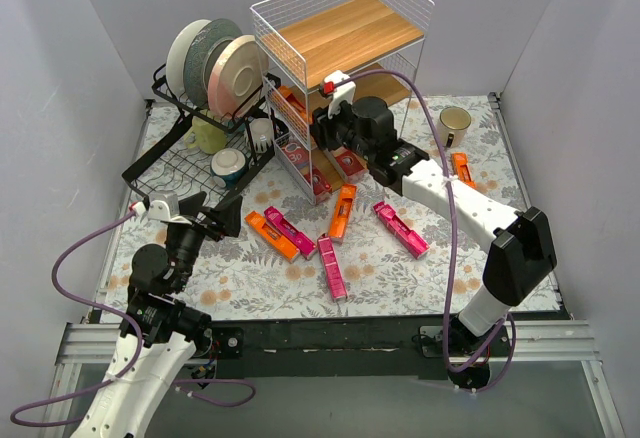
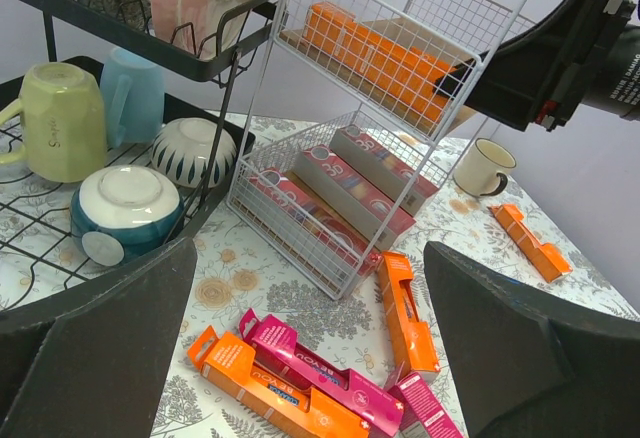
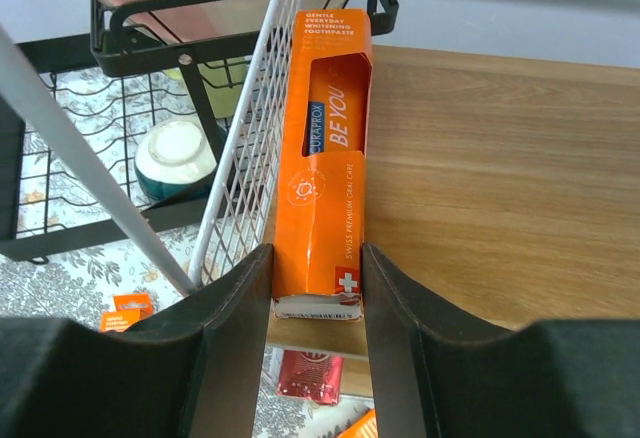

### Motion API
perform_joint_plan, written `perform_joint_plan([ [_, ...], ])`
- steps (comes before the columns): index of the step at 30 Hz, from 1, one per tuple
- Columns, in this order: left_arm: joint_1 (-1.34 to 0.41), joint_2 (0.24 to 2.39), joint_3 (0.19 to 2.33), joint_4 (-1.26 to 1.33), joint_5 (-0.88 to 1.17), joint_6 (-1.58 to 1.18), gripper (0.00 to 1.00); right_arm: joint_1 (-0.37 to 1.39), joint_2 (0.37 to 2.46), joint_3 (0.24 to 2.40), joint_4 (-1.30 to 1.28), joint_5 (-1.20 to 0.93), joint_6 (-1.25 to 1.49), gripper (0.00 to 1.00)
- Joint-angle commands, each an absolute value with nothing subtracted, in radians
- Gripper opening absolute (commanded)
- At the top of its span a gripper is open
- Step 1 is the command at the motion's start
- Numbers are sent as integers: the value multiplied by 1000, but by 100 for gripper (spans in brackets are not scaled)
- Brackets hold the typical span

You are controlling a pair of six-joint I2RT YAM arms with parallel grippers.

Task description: Place and organize the toothpastes onto the shelf

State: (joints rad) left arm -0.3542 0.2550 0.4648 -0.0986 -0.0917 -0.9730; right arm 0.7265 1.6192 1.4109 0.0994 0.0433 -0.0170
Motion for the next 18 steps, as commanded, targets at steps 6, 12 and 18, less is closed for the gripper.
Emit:
perform_joint_plan([
  [6, -348, 244, 495, -107, -84, -968, 98, 723, 1626, 1477, 202, -34, 54, 54],
  [12, -348, 244, 495, -107, -84, -966, 98, 723, 1618, 1459, 210, -67, 75, 58],
  [18, -348, 244, 495, -109, -84, -968, 98, 723, 1621, 1457, 209, -97, 87, 60],
])
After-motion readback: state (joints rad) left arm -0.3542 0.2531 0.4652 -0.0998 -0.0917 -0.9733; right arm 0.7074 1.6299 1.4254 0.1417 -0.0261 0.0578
